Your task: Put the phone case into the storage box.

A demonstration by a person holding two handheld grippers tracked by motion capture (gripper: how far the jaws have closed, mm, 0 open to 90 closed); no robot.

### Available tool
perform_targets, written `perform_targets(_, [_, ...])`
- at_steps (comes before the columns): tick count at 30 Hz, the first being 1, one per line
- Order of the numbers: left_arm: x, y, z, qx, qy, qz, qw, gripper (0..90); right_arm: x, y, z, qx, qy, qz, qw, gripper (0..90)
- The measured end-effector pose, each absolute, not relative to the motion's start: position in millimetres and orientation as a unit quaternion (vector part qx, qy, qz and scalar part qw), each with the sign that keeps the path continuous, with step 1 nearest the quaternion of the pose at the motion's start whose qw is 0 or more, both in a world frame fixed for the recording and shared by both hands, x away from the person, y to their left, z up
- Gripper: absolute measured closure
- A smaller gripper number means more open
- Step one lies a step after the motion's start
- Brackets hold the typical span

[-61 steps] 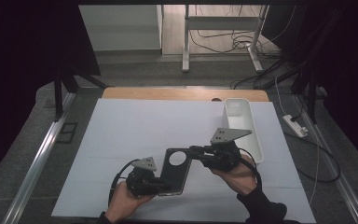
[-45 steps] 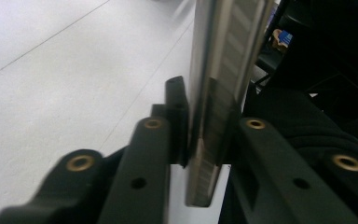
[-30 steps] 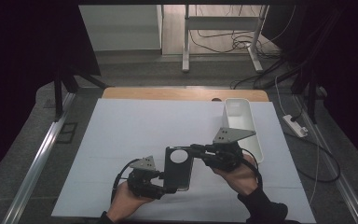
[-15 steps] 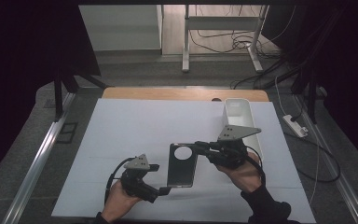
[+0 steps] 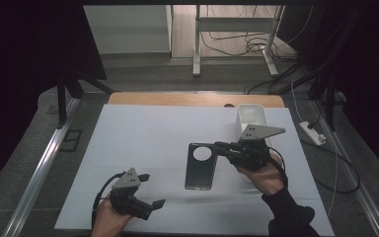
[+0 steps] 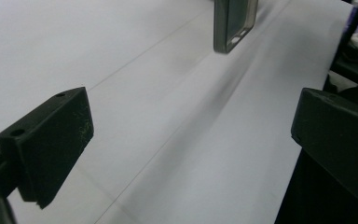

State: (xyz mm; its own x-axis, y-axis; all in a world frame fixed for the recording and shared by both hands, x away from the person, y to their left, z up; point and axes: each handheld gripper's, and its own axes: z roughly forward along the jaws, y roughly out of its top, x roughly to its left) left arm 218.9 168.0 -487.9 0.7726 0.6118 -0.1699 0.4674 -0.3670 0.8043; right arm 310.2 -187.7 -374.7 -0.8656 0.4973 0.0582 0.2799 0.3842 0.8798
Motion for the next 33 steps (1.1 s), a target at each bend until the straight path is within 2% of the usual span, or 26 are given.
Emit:
perform_targets(14, [194.4,210.3,-491.5,0.792,0.392,0.136,0.448,0.0,330.2,-203.0,-358.2,0.246,0.816,0.509,0.118,79.7])
perform_targets(33, [171.8,241.9,-501.7,0.774,0.437,0.156,0.432,0.0,362.4,-223.8,-331.9,0.256,0.810,0.507,0.143,79.7])
